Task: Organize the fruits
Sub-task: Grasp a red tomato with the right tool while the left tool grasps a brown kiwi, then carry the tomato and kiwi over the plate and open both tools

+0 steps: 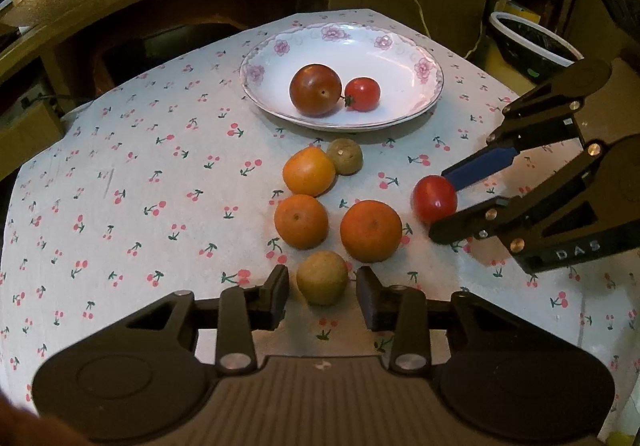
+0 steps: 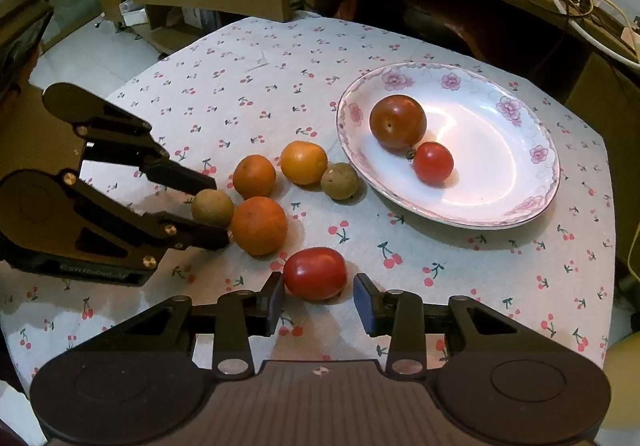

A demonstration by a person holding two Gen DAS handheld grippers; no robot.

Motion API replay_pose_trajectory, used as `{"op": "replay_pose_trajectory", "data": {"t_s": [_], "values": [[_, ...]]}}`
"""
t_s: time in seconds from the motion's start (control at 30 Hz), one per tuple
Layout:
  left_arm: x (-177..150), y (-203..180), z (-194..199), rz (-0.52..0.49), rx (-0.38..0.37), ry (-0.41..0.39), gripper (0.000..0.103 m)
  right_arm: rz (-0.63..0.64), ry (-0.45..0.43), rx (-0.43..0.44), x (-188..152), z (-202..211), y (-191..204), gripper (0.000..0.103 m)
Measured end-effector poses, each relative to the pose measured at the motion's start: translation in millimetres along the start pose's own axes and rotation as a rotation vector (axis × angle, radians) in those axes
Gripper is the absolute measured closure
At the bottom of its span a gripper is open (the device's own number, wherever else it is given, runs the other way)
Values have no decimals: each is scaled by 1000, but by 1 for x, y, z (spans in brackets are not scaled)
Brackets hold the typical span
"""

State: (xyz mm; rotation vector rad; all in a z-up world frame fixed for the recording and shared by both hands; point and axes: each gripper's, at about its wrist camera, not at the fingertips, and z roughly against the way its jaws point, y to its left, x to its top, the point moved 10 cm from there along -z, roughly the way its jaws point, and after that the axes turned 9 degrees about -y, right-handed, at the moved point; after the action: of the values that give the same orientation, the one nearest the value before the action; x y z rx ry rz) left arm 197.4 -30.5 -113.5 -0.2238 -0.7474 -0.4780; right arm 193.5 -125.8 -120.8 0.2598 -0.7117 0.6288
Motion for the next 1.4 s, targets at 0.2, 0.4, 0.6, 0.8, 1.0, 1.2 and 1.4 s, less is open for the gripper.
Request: {"op": "replay_pose_trajectory", "data": {"t_s": [0.2, 0.4, 0.6, 0.8, 1.0, 1.2, 1.4], "values": [[0, -1, 1, 6, -5, 3, 63, -14, 1, 1, 2, -5, 0, 65], [-1, 0, 2, 13, -3, 5, 64, -15, -2, -8, 3, -10, 0, 65], [-1, 0, 2, 8, 2, 6, 64, -20, -6, -12, 4, -11, 0, 64], [-1, 0, 2, 11, 6, 9, 66, -25, -1, -17, 5, -12, 0, 68], [0, 3, 4, 16, 20, 9, 71, -36, -1, -27, 6, -8, 0, 69], [7, 5, 11, 30, 23, -13, 71, -57, -33, -36, 12, 3, -2, 69], [19, -1, 12, 27, 16, -35, 71, -69, -54, -42, 17, 10, -6, 69]]}}
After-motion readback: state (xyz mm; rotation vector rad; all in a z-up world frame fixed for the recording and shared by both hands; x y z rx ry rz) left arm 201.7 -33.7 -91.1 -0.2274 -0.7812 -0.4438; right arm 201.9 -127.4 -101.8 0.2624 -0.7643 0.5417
